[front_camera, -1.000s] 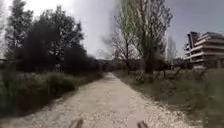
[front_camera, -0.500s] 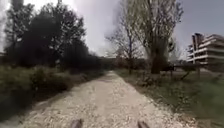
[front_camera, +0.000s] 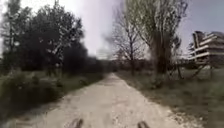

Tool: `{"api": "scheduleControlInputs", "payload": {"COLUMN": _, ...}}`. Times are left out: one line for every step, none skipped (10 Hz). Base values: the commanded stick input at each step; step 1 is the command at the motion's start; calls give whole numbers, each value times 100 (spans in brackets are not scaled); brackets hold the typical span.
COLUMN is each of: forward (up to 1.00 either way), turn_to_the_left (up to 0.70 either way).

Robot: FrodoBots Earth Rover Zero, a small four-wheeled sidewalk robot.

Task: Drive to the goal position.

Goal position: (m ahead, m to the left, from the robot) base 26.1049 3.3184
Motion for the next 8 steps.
{"api": "scheduleControlInputs", "payload": {"forward": 100, "turn_to_the_left": 0}}
{"api": "scheduleControlInputs", "payload": {"forward": 100, "turn_to_the_left": 0}}
{"api": "scheduleControlInputs", "payload": {"forward": 100, "turn_to_the_left": 0}}
{"api": "scheduleControlInputs", "payload": {"forward": 100, "turn_to_the_left": 0}}
{"api": "scheduleControlInputs", "payload": {"forward": 100, "turn_to_the_left": 0}}
{"api": "scheduleControlInputs", "payload": {"forward": 100, "turn_to_the_left": 0}}
{"api": "scheduleControlInputs", "payload": {"forward": 100, "turn_to_the_left": 0}}
{"api": "scheduleControlInputs", "payload": {"forward": 100, "turn_to_the_left": 0}}
